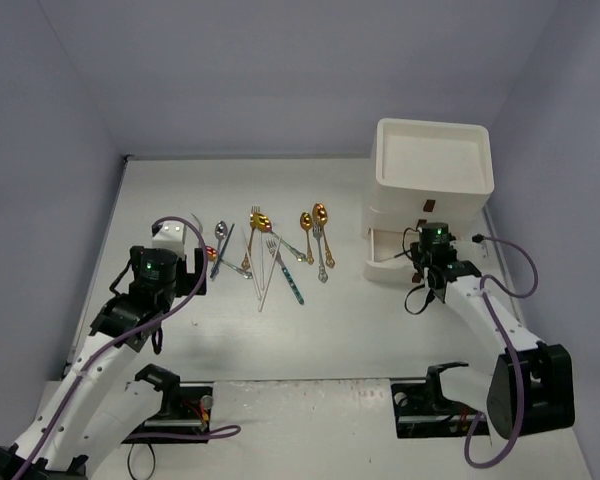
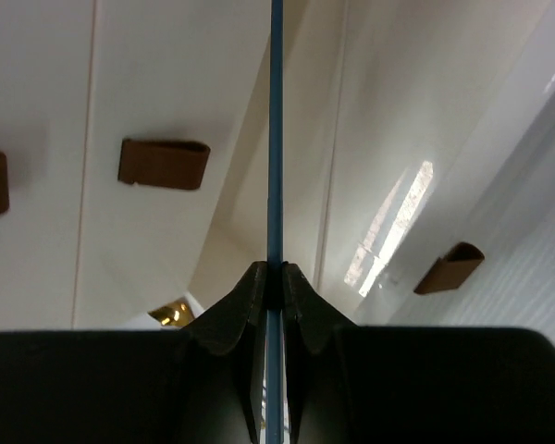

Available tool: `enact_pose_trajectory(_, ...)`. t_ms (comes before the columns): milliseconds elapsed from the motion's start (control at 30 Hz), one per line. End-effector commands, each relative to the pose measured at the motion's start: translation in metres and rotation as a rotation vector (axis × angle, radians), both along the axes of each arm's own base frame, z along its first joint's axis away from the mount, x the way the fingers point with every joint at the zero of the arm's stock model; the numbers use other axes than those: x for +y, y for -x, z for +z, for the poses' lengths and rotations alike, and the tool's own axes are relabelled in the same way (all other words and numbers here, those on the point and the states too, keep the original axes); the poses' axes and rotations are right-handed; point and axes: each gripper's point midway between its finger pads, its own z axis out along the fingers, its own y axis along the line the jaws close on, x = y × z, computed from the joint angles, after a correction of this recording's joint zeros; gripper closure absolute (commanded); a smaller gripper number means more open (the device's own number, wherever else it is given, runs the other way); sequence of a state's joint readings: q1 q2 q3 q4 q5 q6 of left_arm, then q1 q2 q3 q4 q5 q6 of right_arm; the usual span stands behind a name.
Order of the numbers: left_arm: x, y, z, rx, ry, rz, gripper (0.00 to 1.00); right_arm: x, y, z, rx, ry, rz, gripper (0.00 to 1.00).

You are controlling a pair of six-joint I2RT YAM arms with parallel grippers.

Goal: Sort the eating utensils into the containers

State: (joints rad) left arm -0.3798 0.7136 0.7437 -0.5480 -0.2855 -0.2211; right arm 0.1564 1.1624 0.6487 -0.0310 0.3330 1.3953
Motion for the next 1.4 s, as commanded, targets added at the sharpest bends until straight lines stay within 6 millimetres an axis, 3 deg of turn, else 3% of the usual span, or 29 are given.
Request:
enact_pose_trajectory(0, -0.005, -0.009, 0.021, -0.062, 0.029, 0.003, 0.03, -0.005, -0.028, 0.024, -0.064, -0.015, -0.032, 0.81)
enact_pose_trajectory(167, -0.004, -0.009, 0.020, -0.061, 0.027, 0.005, 0.04, 0.006, -0.041, 0.035, -0.052, 0.042, 0.090, 0.55)
enact_pose_trajectory(333, -0.004, -0.009, 0.020, -0.062, 0.026, 0.006, 0.03, 0.041, -0.042, 0.044, -0.044, 0.114, 0.303, 0.51)
enact_pose_trajectory(433, -0.004, -0.009, 0.021, -0.062, 0.025, 0.006, 0.03, 0.087, -0.043, 0.059, -0.063, 0.231, 0.507, 0.51)
enact_pose_trajectory(467, -0.004, -0.009, 0.021, -0.062, 0.025, 0.007, 0.03, 0.092, -0.044, 0.063, -0.068, 0.269, 0.544, 0.51)
enact_pose_trajectory(600, -0.004, -0.010, 0.020, -0.059, 0.026, 0.004, 0.03, 0.169, -0.029, 0.059, -0.068, 0.402, 0.772, 0.50)
enact_pose_trajectory(633, -0.004, -0.009, 0.019, -0.058, 0.025, 0.006, 0.04, 0.178, -0.030, 0.058, -0.064, 0.424, 0.785, 0.50)
enact_pose_trajectory(767, -0.003, -0.009, 0.020, -0.058, 0.024, 0.012, 0.04, 0.250, -0.012, 0.041, -0.054, 0.463, 0.937, 0.50)
enact_pose_trajectory(1000, 0.000, -0.009, 0.020, -0.059, 0.019, 0.031, 0.03, 0.332, 0.007, 0.003, -0.012, 0.419, 1.025, 0.54)
enact_pose_trajectory(1200, 0.001, -0.009, 0.021, -0.062, 0.019, 0.034, 0.04, 0.363, 0.006, -0.024, 0.013, 0.423, 1.013, 0.57)
enact_pose_trajectory(1367, 0.001, -0.009, 0.021, -0.064, 0.019, 0.034, 0.03, 0.370, -0.002, -0.042, 0.032, 0.463, 0.988, 0.62)
